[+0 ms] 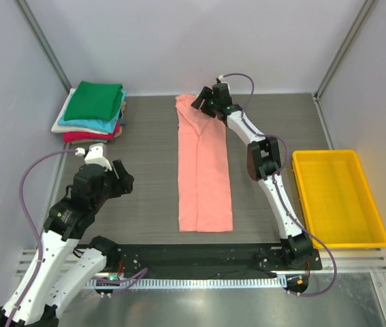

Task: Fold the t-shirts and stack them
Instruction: Fold the tshirt

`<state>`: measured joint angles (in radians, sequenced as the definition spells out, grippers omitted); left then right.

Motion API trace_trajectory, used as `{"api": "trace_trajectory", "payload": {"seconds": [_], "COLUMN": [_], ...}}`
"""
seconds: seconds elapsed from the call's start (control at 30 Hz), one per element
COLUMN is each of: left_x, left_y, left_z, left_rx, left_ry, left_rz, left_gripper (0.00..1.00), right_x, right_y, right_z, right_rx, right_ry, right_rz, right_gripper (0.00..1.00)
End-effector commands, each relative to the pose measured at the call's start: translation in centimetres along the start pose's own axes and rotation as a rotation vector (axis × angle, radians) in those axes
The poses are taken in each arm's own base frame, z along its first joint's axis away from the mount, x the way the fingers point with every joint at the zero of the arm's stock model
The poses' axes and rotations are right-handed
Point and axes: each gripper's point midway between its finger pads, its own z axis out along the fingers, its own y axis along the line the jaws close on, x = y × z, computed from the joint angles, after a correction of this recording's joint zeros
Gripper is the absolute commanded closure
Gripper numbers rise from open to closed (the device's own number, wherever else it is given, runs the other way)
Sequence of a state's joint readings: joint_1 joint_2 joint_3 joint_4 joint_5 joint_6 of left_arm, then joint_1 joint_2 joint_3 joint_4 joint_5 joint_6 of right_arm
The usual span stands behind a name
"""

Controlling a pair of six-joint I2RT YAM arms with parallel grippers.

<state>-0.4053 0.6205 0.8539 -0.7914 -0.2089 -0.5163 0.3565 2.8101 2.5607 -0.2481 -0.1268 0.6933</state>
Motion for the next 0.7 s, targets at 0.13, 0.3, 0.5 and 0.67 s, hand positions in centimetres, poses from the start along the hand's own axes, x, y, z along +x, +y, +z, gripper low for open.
{"api": "trace_trajectory", "payload": {"seconds": [0.13,0.3,0.5,0.67], "left_x": [-0.3,-0.4,0.3,2.6], "left_y": [-0.5,-0.7,-0.9,-2.1], "left_z": [0.0,-0.1,0.9,2.5], "left_rx": [0.024,0.036,0.025,0.039], "left_ry": [-0.001,0.001,0.049,0.148], "left_rz": [0.013,0.015,0.003,-0.097], "left_gripper": [0.39,0.39,0.40,0.42], "right_x": [-2.6,-7.8,-8.2,-2.5], "right_y": [1.9,8.2,9.9,4.0], "right_z": [-1.4,-8.3,-17.6,-25.9], "right_rx": [-0.070,-0.175,-0.152,0.046], "right_ry": [-0.062,-0.121,-0.111,-0.026], "right_rz": [-0.066,-0.148,-0.201,-0.185], "right_gripper": [0.27,0.22,0.21,0.21]}}
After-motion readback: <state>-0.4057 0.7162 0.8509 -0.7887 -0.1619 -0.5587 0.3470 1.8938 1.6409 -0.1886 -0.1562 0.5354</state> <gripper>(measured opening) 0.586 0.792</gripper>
